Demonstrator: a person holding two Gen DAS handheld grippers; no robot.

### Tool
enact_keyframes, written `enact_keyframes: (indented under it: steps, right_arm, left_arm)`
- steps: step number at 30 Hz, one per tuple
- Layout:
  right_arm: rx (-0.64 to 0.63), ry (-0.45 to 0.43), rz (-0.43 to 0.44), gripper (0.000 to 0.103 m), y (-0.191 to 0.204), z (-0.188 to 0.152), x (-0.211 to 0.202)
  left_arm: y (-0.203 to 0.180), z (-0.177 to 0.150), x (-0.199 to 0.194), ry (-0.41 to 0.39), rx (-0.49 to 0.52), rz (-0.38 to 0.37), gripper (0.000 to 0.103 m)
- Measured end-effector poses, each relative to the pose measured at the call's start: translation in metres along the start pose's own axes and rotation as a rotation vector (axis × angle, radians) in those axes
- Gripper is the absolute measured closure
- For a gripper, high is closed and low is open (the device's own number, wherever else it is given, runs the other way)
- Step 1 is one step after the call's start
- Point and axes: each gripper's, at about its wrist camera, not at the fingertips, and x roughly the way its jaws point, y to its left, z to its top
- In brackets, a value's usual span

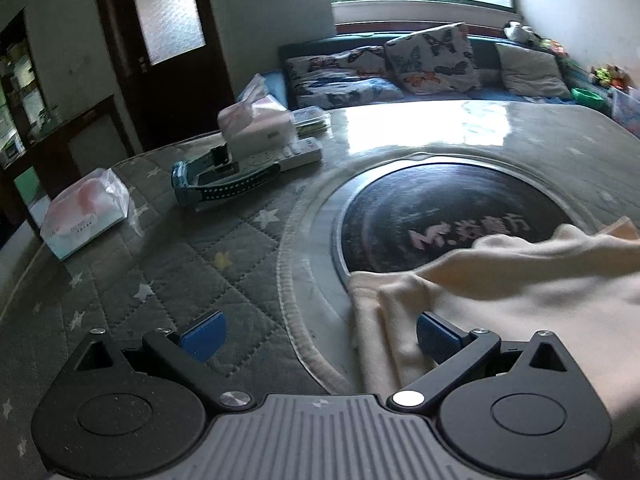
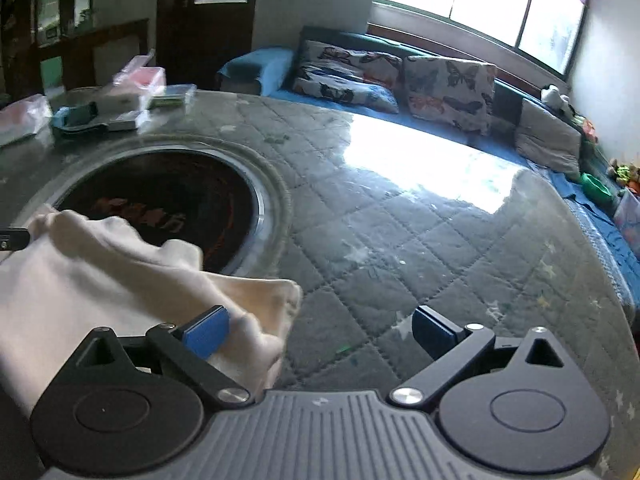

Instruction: Fold clothes

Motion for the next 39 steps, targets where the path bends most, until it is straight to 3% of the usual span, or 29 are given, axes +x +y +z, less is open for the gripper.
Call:
enact_keyframes:
  steps: [9,18,24,32,39]
  right_arm:
    - [-0.089,-0.051,0.116,0.003,0.031,-0.012,-0.049]
    - [-0.255,-0.069,0.141,0.004,0.072,-0.018,-0.065]
    - [-0.235,-0.089,0.135,0.003,0.069,-0.006,-0.074]
    - [-0.217,-0.074,0.136,0.003,0.074,-0.014,-0.082]
    - [-0.172,-0.062,0.147,0.004,0.081,-0.023,-0.071]
  left_arm:
    - [-0.029,-0.014,-0.028,-0.045,0.108,-0.056,0.0]
    - [-0.058,-0.027,-0.055,-0.089,0.213,-0.107,0.0]
    - [-0.053,-0.023,-0.063,-0.102,0.194,-0.111,0.0]
    - [-0.056,-0.018,-0.072,-0.131,0.203,-0.122,0.0]
    - [-0.065,-0.025,-0.058,-0.103,0.214,-0.106,0.0]
